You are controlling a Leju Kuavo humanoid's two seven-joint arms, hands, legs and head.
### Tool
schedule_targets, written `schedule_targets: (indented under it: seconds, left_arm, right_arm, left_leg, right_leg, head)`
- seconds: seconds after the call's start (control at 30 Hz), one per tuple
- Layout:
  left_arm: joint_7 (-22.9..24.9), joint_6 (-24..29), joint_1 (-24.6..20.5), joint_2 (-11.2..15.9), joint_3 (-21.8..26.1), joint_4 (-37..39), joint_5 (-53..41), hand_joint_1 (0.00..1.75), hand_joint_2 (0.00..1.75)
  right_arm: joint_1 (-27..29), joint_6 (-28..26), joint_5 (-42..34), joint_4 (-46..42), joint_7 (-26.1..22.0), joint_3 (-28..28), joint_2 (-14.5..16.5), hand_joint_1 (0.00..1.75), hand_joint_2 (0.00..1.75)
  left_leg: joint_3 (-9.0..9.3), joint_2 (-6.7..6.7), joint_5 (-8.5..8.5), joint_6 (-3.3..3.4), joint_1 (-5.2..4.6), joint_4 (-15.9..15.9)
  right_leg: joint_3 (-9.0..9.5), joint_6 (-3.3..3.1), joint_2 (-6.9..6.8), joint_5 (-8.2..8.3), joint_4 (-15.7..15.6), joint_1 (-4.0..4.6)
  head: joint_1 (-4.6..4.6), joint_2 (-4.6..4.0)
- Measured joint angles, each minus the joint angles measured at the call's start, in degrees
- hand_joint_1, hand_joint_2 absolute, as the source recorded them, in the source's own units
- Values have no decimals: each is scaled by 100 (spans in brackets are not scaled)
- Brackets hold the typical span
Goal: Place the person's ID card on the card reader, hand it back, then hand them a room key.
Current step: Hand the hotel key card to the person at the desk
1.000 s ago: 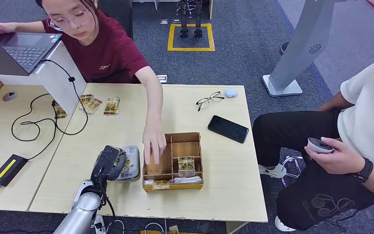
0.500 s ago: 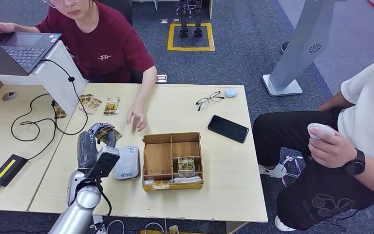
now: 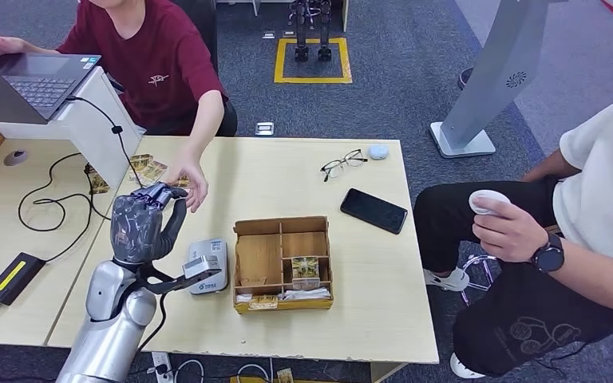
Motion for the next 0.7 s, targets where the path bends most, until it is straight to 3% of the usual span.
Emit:
schedule_targets:
  seconds: [0.3,0.7]
  left_arm:
    - [-110,0,-446,-149,497,289,-757,175,175]
    - [-202,0,-588,-309,819,517,-796,175,175]
  right_arm:
    - [-50,65,50,-63,21,48,7,0,175]
    - [-63,50,50,-93,22,49,25,0,175]
  left_leg:
    - [-1,-1,2,-1,0,0]
    - [-4,0,2,-1,0,0]
  right_leg:
    - [0,-2,-1,3,0,0]
    - [-6,-2,0,2,0,0]
  head:
    - [1,0]
    - [1,0]
